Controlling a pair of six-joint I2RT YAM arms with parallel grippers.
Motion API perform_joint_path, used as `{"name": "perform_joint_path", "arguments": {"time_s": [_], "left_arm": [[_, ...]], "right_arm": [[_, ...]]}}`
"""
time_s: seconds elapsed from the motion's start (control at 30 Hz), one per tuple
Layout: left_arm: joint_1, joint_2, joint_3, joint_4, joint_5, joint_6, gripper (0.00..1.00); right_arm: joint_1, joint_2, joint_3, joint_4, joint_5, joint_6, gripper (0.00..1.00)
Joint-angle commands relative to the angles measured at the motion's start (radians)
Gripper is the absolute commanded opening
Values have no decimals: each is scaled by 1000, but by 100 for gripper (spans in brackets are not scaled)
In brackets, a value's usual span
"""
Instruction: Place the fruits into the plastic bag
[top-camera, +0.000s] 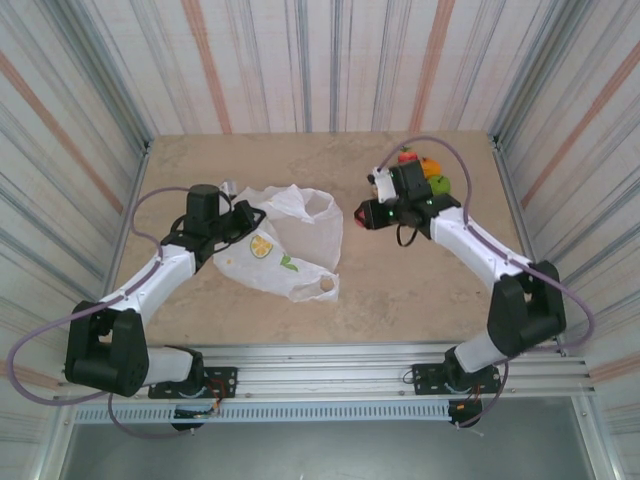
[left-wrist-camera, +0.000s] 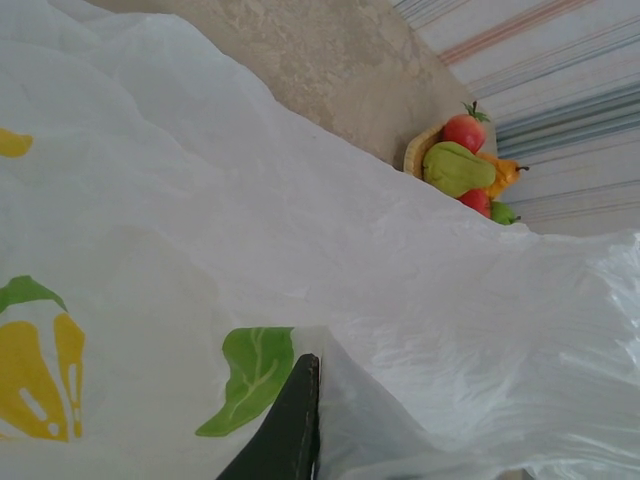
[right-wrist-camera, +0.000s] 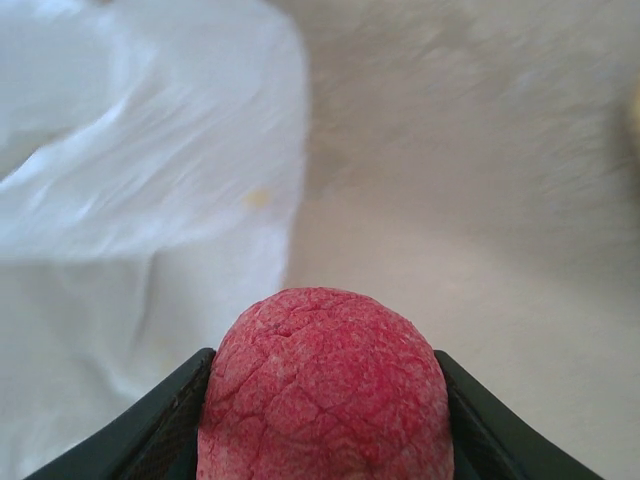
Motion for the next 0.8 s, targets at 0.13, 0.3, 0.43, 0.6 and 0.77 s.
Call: {"name": "perform_joint_path", "arguments": {"time_s": [0.13,0.3,0.43,0.6,0.77], "left_arm": [[-54,23,-18,90,58,-100,8],[-79,28,-29,110,82,-125,7],[-79,45,-45,140,106,-148,7],[-84,73,-55,181,129,-178,7],[-91,87,-59,214,139,-209,7]], "right_arm": [[93,-131,-186,239,-134,58,52],[104,-38,-232,448,-134,69,51],[127,46,-256,614,-165,100,51],[160,83,-335,780,-125,124,51],[154,68,-448,914,-59,164,51]]}}
